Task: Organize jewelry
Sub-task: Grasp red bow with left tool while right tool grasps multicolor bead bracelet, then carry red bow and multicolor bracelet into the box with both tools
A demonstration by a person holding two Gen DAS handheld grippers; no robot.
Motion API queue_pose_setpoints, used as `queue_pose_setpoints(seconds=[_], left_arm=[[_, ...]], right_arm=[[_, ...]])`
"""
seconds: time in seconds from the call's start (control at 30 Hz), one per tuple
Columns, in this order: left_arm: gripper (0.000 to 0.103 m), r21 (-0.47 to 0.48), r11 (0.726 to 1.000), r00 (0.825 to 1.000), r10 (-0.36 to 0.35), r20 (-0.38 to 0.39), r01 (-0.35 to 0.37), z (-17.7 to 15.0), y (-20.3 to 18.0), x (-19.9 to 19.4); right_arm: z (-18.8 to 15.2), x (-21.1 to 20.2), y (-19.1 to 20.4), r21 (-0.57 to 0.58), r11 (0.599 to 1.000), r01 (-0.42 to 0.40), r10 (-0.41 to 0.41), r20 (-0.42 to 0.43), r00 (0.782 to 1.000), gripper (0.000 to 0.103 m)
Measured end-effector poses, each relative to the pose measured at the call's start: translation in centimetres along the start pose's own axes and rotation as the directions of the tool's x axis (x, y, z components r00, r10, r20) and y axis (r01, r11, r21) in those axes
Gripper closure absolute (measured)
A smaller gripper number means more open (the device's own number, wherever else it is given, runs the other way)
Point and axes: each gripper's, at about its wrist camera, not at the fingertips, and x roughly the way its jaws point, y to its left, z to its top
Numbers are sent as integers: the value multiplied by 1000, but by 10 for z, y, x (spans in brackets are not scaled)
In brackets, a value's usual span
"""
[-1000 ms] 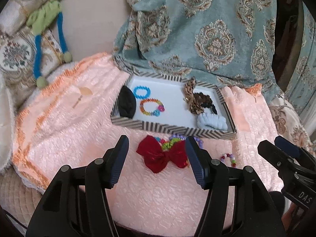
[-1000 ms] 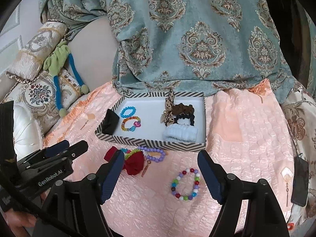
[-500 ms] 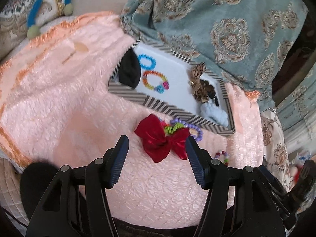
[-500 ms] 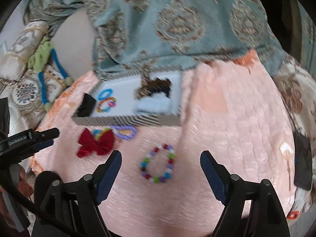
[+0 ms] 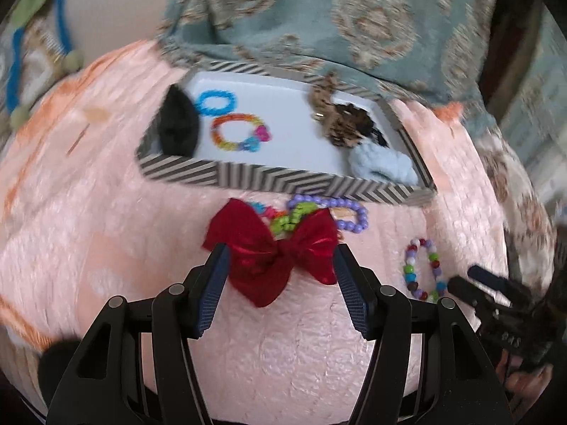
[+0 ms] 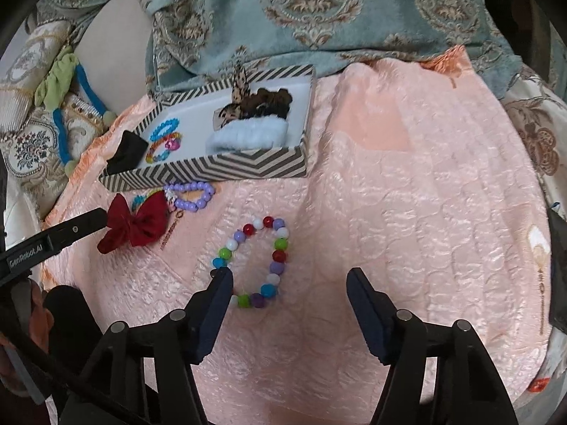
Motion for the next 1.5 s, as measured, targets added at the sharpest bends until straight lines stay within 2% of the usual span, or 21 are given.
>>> queue_pose_setpoints(seconds=[0.07, 0.17, 0.33, 0.43, 0.53, 0.6, 0.63, 0.7, 0.87, 0.93, 1.13, 1.23, 1.3, 1.37, 1.5], left_arm=[[42, 81, 996, 999, -23, -22, 25, 1, -5, 7], [42, 183, 983, 999, -31, -34, 36, 2, -11, 15], [42, 325, 946, 999, 18, -44, -3, 1, -16, 31], [42, 333, 943, 997, -7, -74, 31, 4, -13, 43], [44, 325, 945, 995, -15, -98, 46, 5, -11, 53], [60, 319, 947, 995, -5, -101, 37, 3, -9, 57], [62, 316, 948, 996, 1, -94, 29, 3, -8, 58], [77, 286, 957, 995, -21, -93, 47, 5, -4, 53], [83, 232, 970, 996, -61, -71, 76, 6, 1, 34], [83, 220, 972, 996, -68, -58, 79, 5, 1, 25], [83, 208, 974, 996, -93, -1, 91, 9, -2, -6], [83, 194, 977, 995, -96, 20, 91, 11, -1, -16], [83, 190, 978, 995, -97, 28, 90, 11, 0, -20], [83, 185, 978, 994, -99, 34, 91, 10, 0, -23], [83, 177, 980, 994, -103, 33, 96, 7, 0, -25]], right_arm=[[1, 5, 3, -10, 1000, -1, 1, -8, 1000, 45], [4, 12, 7, -33, 999, 2, -2, -15, 1000, 48], [9, 25, 9, -56, 998, 8, -9, -24, 1000, 51], [11, 32, 10, -66, 998, 15, -17, -24, 1000, 53], [13, 35, 11, -88, 996, 27, -28, -9, 1000, 64], [14, 35, 9, -94, 995, 37, -37, -2, 999, 78], [14, 34, 8, -93, 995, 41, -41, 2, 999, 84], [16, 32, 3, -75, 997, 31, -31, 7, 1000, 89], [17, 20, 3, -61, 998, 5, -3, 32, 999, 92], [19, 12, 6, -60, 998, -18, 21, 41, 999, 99], [29, -19, 19, -90, 995, -47, 56, 97, 994, 99], [32, -18, 18, -79, 995, -67, 73, 82, 994, 99], [31, -7, 14, -55, 996, -71, 73, 33, 997, 90], [27, 9, 13, -59, 997, -40, 39, -17, 999, 74], [24, 37, 13, -108, 994, 8, -13, -46, 999, 74]])
